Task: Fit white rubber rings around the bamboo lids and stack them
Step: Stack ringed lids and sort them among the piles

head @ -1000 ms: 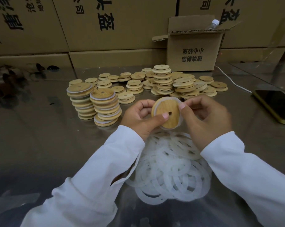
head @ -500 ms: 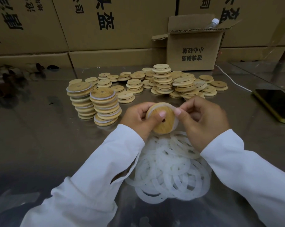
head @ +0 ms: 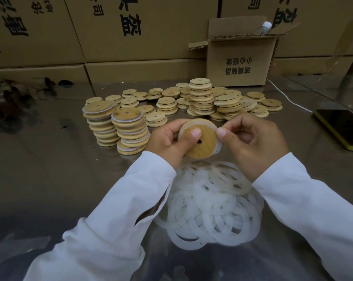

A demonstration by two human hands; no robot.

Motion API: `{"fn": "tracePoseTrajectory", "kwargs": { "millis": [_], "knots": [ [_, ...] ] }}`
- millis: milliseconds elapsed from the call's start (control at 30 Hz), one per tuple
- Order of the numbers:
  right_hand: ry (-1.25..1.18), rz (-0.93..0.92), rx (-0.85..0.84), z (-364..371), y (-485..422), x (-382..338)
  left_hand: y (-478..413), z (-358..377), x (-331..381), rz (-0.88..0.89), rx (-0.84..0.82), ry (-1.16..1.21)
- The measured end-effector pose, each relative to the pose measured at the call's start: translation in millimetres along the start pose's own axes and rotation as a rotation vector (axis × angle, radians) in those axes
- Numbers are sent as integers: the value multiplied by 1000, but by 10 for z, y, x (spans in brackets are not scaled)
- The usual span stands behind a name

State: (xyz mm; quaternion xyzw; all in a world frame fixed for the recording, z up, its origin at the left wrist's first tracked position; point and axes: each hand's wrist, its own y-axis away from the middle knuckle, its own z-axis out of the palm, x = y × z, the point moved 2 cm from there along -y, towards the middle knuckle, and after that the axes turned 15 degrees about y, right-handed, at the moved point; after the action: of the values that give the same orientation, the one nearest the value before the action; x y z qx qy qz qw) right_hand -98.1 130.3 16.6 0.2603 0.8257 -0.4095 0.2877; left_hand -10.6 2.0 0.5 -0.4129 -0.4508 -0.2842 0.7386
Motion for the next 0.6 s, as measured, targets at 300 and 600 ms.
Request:
{"fn": "tracePoseTrajectory", "kwargs": {
  "millis": [300, 600],
  "knots": [
    [-74, 40, -21, 63, 38, 77, 11, -2, 3, 31, 96, -33],
    [119, 18, -2, 60, 20, 92, 2, -11, -40, -5, 88, -68]
  ]
}}
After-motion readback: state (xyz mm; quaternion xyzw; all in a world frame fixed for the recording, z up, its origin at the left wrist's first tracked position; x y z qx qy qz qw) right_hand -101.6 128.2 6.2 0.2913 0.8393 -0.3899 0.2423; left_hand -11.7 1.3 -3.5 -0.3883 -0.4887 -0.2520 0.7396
